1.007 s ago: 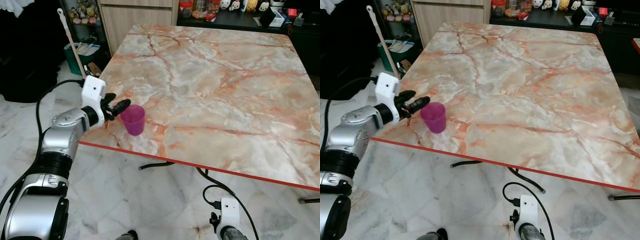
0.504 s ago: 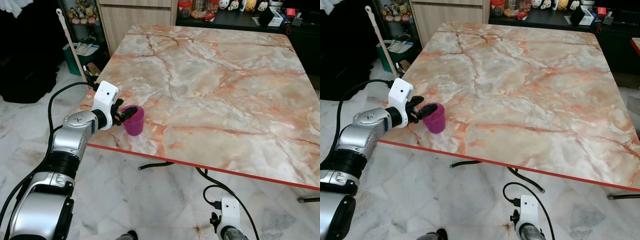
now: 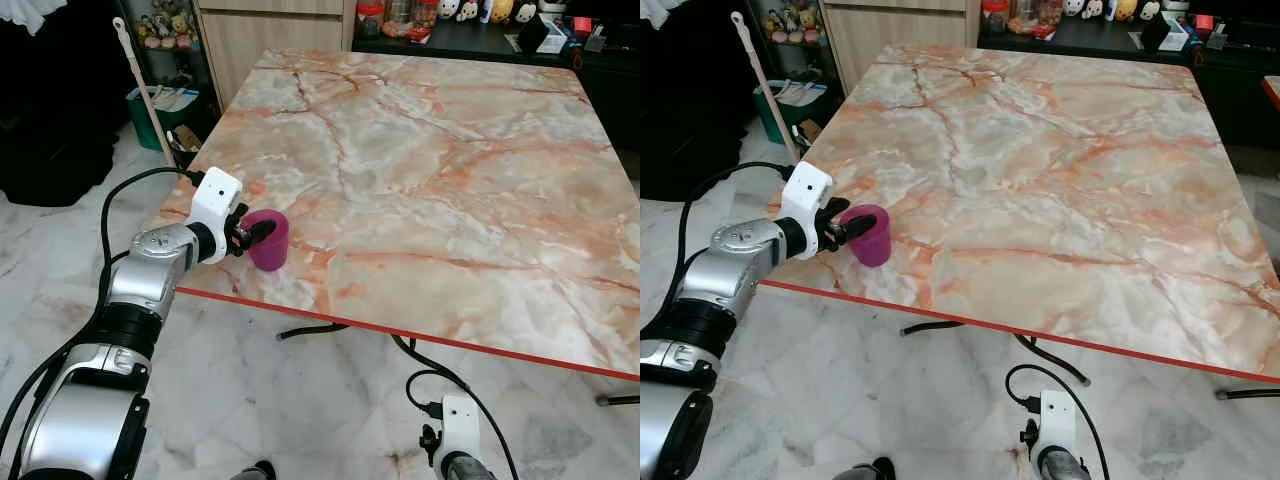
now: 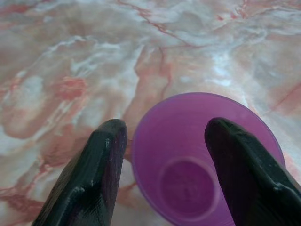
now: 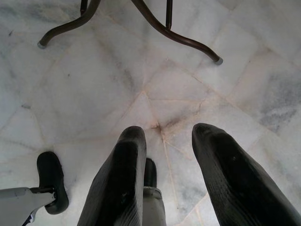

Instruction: Setting the table

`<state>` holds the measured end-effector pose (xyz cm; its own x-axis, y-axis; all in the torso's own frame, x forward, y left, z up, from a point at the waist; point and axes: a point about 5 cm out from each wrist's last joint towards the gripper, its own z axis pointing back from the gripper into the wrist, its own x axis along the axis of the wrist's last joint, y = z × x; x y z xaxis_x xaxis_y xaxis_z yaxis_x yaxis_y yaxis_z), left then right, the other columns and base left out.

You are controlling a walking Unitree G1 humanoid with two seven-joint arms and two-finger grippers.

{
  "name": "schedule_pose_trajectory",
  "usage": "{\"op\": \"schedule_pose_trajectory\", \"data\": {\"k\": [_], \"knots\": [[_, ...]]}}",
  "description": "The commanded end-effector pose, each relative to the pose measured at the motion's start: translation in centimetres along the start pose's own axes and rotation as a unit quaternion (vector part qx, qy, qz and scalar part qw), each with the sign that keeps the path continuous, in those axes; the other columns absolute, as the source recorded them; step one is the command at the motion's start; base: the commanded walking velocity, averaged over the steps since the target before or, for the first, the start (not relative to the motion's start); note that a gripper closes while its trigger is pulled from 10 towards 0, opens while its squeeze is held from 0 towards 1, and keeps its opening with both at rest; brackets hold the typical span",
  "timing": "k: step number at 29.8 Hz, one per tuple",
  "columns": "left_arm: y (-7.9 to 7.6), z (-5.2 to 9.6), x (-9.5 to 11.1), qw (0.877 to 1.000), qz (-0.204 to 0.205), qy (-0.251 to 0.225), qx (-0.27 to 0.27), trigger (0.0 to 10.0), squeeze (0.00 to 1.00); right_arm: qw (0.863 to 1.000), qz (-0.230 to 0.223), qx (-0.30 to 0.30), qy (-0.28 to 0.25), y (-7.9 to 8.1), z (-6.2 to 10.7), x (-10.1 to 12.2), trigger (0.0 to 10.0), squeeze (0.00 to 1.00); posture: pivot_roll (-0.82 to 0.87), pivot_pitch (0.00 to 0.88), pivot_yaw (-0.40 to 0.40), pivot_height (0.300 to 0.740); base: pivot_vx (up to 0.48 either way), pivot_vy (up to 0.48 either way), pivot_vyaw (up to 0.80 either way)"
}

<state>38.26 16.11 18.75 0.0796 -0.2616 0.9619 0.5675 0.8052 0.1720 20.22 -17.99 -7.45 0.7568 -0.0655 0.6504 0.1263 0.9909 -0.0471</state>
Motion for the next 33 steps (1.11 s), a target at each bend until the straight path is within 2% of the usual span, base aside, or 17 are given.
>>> {"op": "schedule_pose_trajectory", "data": {"k": [1, 3, 4, 6, 8, 12, 13, 15, 16, 19, 21, 22, 23, 28, 33], "knots": [[0.16, -0.15, 0.29, 1.0, -0.003, 0.006, 0.006, 10.0, 0.0, 1.0, -0.001, -0.004, 0.008, -0.14, 0.13, -0.59, 10.0, 0.0, 0.05, 0.136, 0.023, 0.74, 0.0, 0.0, 0.0], [0.16, -0.22, 0.34, 1.0, -0.001, 0.005, 0.006, 10.0, 0.0, 1.0, -0.001, -0.004, 0.007, -0.13, 0.13, -0.59, 10.0, 0.0, 0.05, 0.137, 0.023, 0.74, 0.0, 0.0, 0.0], [0.2, -0.33, 0.46, 1.0, 0.019, -0.006, 0.01, 10.0, 0.0, 1.0, 0.0, -0.004, 0.007, -0.12, 0.13, -0.59, 10.0, 0.0, 0.05, 0.137, 0.023, 0.74, 0.0, 0.0, 0.0], [0.28, -0.37, 0.54, 0.999, 0.027, -0.011, 0.014, 10.0, 0.0, 1.0, 0.0, -0.004, 0.007, -0.11, 0.12, -0.58, 10.0, 0.0, 0.05, 0.134, 0.024, 0.74, 0.0, 0.0, 0.0], [0.83, -0.29, 0.79, 0.999, 0.033, -0.015, 0.032, 10.0, 0.0, 1.0, -0.001, -0.004, 0.007, -0.13, 0.12, -0.57, 10.0, 0.0, 0.05, 0.134, 0.023, 0.74, 0.0, 0.0, 0.0], [1.02, -0.21, 0.87, 0.999, 0.027, -0.013, 0.034, 10.0, 0.0, 1.0, -0.001, -0.005, 0.006, -0.13, 0.12, -0.54, 10.0, 0.0, 0.06, 0.133, 0.023, 0.74, 0.0, 0.0, 0.0], [1.03, -0.19, 0.89, 0.999, 0.028, -0.013, 0.033, 8.7, 0.0, 1.0, -0.001, -0.004, 0.006, -0.13, 0.11, -0.52, 10.0, 0.0, 0.06, 0.134, 0.023, 0.74, 0.0, 0.0, 0.0], [1.03, -0.19, 0.88, 0.999, 0.028, -0.013, 0.033, 8.7, 0.0, 1.0, 0.0, -0.004, 0.006, -0.13, 0.11, -0.51, 10.0, 0.0, 0.06, 0.134, 0.023, 0.74, 0.0, 0.0, 0.0], [1.01, -0.18, 0.81, 0.999, 0.029, -0.011, 0.032, 4.5, 0.0, 1.0, 0.0, -0.004, 0.006, -0.12, 0.11, -0.5, 10.0, 0.0, 0.06, 0.134, 0.023, 0.74, 0.0, 0.0, 0.0], [0.94, -0.18, 0.57, 0.999, 0.026, -0.005, 0.027, 4.7, 0.0, 1.0, 0.0, -0.003, 0.005, -0.07, 0.1, -0.45, 10.0, 0.0, 0.06, 0.134, 0.023, 0.74, 0.0, 0.0, 0.0], [0.77, -0.16, 0.38, 1.0, 0.022, 0.0, 0.018, 6.5, 0.0, 1.0, -0.001, -0.003, 0.005, -0.06, 0.09, -0.43, 10.0, 0.0, 0.06, 0.133, 0.024, 0.74, 0.0, 0.0, 0.0], [0.73, -0.16, 0.35, 1.0, 0.023, 0.0, 0.016, 6.5, 0.0, 1.0, -0.001, -0.003, 0.005, -0.06, 0.09, -0.43, 10.0, 0.0, 0.06, 0.133, 0.024, 0.74, 0.0, 0.0, 0.0], [0.72, -0.18, 0.33, 1.0, 0.021, 0.002, 0.015, 6.9, 0.0, 1.0, -0.001, -0.004, 0.005, -0.07, 0.09, -0.42, 10.0, 0.0, 0.06, 0.132, 0.022, 0.74, 0.0, 0.0, 0.0], [0.66, -0.22, 0.21, 1.0, 0.019, 0.006, 0.014, 7.4, 0.0, 1.0, -0.002, -0.005, 0.005, -0.11, 0.09, -0.41, 10.0, 0.0, 0.06, 0.131, 0.022, 0.74, 0.0, 0.0, 0.0], [0.68, -0.24, 0.03, 1.0, 0.012, 0.016, 0.015, 6.8, 0.0, 1.0, -0.002, -0.005, 0.005, -0.13, 0.08, -0.38, 10.0, 0.0, 0.06, 0.132, 0.022, 0.74, 0.0, 0.0, 0.0]]}}
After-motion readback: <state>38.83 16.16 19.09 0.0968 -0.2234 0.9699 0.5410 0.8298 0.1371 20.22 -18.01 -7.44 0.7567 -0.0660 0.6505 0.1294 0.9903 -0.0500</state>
